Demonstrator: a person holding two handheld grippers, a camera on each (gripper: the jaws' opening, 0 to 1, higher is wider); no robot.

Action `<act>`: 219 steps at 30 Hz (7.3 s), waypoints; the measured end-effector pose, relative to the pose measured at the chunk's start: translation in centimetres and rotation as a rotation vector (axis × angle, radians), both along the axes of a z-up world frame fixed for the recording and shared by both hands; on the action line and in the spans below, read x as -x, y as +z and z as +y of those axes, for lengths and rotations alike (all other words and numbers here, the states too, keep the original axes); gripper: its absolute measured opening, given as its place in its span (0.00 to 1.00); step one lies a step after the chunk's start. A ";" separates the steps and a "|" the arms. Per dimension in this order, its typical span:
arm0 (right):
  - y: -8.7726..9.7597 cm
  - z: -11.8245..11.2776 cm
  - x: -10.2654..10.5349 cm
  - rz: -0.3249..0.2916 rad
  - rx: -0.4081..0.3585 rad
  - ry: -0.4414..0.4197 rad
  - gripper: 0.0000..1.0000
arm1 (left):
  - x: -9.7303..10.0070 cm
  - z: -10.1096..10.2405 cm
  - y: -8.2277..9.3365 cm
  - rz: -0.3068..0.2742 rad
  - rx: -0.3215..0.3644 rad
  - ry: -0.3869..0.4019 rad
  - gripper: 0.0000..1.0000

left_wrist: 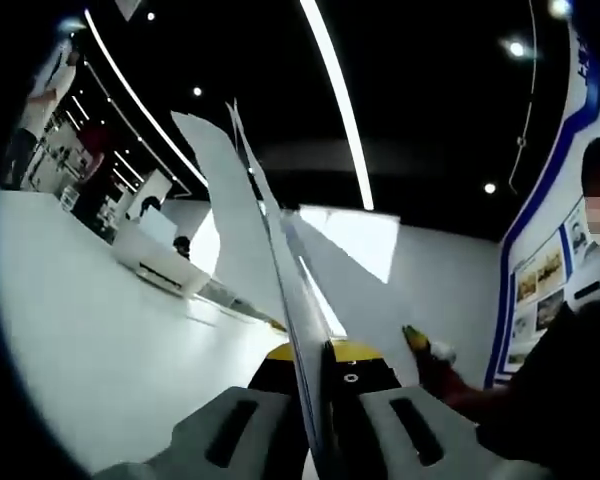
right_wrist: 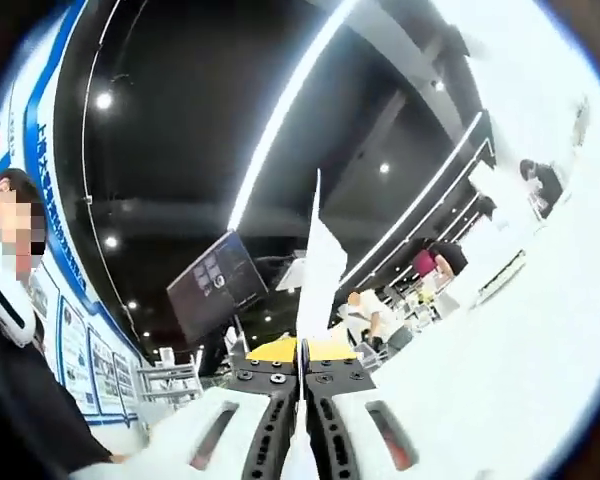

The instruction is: Organize the stack of printing papers by aligning and flattening the scattered papers on the table

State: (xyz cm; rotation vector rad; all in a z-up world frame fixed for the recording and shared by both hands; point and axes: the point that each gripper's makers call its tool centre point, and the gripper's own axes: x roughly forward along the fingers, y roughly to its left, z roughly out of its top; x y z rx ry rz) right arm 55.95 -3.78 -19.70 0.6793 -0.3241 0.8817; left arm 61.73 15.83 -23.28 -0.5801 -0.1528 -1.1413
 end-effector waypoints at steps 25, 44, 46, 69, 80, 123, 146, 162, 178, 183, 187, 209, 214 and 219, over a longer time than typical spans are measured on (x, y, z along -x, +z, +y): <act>-2.5 1.6 -2.2 0.041 0.095 -0.146 0.00 | 0.1 0.1 0.3 0.010 0.045 -0.031 0.10; -3.8 4.9 -1.0 0.034 0.152 -0.036 0.00 | -0.2 0.3 0.1 0.037 0.080 -0.025 0.06; -3.8 4.9 -0.9 0.037 0.153 -0.024 0.00 | -0.1 0.3 0.1 0.034 0.078 -0.025 0.06; 1.4 -0.9 -3.1 -0.041 0.302 0.134 0.16 | 0.5 -0.6 0.2 0.028 0.072 -0.064 0.06; 1.0 0.4 -6.5 -0.011 0.704 0.185 0.23 | 0.8 -0.8 0.1 0.026 0.045 -0.086 0.06; 0.1 5.8 -8.6 0.156 0.870 0.546 0.00 | -0.1 -0.1 -0.1 0.057 0.051 -0.060 0.08; -1.5 6.1 -5.6 0.374 0.519 0.437 0.00 | -0.5 0.2 0.0 0.074 0.093 -0.033 0.10; -3.5 7.7 -3.0 0.422 0.377 0.416 0.00 | -0.5 0.2 0.0 0.076 0.103 -0.027 0.10; -2.3 7.3 -2.2 0.250 0.333 0.465 0.00 | -0.7 0.5 0.2 0.112 0.148 -0.036 0.13; -2.6 7.6 -2.4 0.234 0.334 0.486 0.00 | -0.7 0.4 0.2 0.120 0.159 -0.041 0.15; -3.1 7.5 -2.6 0.229 0.335 0.486 0.00 | -0.7 0.4 0.2 0.132 0.170 -0.046 0.17; -4.7 9.5 -2.1 0.191 0.373 0.476 0.00 | -1.2 0.4 -0.7 0.144 0.172 -0.056 0.17; -5.6 10.1 -2.1 0.241 0.345 0.457 0.00 | -1.2 0.5 -0.8 0.132 0.160 -0.050 0.15; -6.2 9.9 -2.4 0.262 0.337 0.431 0.00 | -1.2 0.6 -0.8 0.097 0.139 -0.028 0.08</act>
